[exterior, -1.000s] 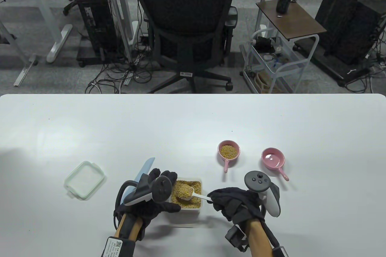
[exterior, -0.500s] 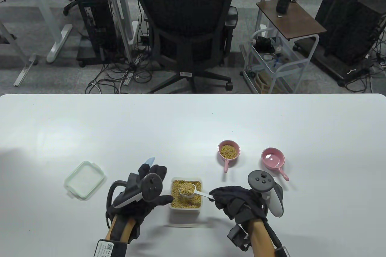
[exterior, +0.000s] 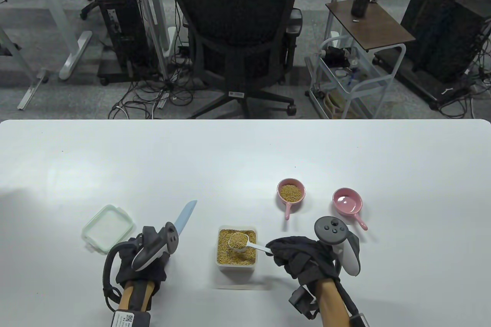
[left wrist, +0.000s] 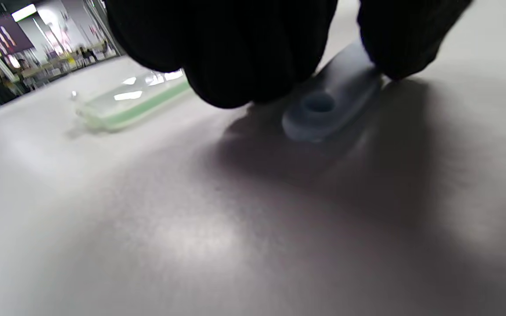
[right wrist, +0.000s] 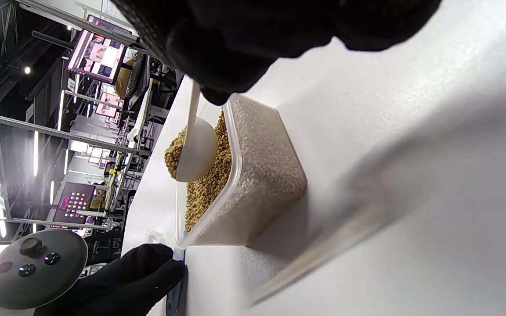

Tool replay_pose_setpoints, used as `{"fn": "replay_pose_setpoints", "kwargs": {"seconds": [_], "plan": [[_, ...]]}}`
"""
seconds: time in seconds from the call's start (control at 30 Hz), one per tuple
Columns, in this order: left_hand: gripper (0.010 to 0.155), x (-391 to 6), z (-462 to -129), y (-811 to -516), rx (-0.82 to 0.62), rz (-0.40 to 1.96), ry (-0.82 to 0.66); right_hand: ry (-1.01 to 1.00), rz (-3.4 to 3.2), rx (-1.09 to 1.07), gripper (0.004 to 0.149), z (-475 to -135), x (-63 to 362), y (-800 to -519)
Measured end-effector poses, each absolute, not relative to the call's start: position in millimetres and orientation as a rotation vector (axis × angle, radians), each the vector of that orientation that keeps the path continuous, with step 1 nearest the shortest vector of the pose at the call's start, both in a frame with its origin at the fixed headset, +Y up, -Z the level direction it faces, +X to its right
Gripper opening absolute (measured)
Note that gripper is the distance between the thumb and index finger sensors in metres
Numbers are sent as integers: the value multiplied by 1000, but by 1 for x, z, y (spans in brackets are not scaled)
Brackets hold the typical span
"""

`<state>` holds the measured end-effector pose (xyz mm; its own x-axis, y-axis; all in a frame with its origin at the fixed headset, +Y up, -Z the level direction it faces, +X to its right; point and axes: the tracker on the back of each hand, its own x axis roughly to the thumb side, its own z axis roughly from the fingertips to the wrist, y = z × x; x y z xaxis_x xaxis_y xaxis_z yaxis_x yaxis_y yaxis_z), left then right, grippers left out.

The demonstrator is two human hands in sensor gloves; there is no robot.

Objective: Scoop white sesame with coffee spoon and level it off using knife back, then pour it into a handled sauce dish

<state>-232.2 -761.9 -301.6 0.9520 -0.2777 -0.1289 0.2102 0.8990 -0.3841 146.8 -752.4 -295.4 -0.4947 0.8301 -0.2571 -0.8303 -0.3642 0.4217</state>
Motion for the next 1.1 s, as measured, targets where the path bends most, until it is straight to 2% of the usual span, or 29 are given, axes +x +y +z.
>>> {"fn": "replay_pose_setpoints", "kwargs": {"seconds": [0.27, 0.4, 0.53, 0.83, 0.97, 1.1], "plan": [[49, -231, -304, -763, -420, -180, 149, 610, 1987, 2, 38, -295, 147, -751], [44, -224, -301, -764, -384, -272, 103, 609, 1984, 2, 38, -295, 148, -751], [41, -222, -296, -761, -292, -175, 75, 600, 1987, 3, 38, -295, 148, -750], [44, -196, -275, -725, -32, 103, -173, 590, 2005, 9, 38, -295, 148, -749], [44, -183, -267, -719, -56, 248, -317, 583, 2012, 17, 38, -295, 148, -748], [46, -171, -256, -710, -39, 245, -395, 569, 2026, 17, 38, -295, 149, -748]]}}
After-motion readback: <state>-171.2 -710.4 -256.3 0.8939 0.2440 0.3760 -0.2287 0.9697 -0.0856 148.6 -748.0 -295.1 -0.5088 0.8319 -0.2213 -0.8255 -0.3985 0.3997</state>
